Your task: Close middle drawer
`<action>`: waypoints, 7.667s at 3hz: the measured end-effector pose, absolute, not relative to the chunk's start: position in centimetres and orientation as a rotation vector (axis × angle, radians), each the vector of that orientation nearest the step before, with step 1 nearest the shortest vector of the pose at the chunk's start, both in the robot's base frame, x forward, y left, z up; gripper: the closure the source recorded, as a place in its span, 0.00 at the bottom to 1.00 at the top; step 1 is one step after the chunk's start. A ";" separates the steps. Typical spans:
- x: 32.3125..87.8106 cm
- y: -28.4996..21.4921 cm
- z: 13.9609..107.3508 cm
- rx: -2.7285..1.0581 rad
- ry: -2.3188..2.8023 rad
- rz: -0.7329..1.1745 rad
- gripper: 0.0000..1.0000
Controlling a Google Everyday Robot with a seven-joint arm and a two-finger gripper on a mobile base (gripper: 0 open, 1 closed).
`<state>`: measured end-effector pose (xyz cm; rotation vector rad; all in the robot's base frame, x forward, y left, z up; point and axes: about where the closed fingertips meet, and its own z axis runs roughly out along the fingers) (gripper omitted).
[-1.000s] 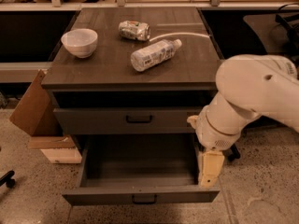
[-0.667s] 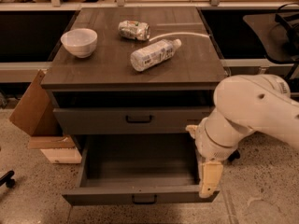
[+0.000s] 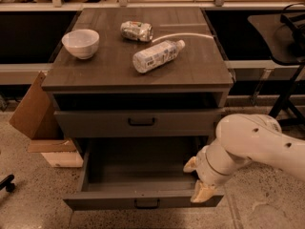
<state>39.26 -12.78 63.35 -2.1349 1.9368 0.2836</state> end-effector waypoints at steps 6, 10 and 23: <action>36.0 -11.4 42.6 -1.952 2.059 0.709 1.00; 41.5 -12.9 37.7 -1.810 2.130 0.578 1.00; 58.6 -10.0 41.7 -1.716 2.003 0.266 1.00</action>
Offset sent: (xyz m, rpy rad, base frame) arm -0.0286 0.0182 -0.1278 0.1519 0.1677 -0.0365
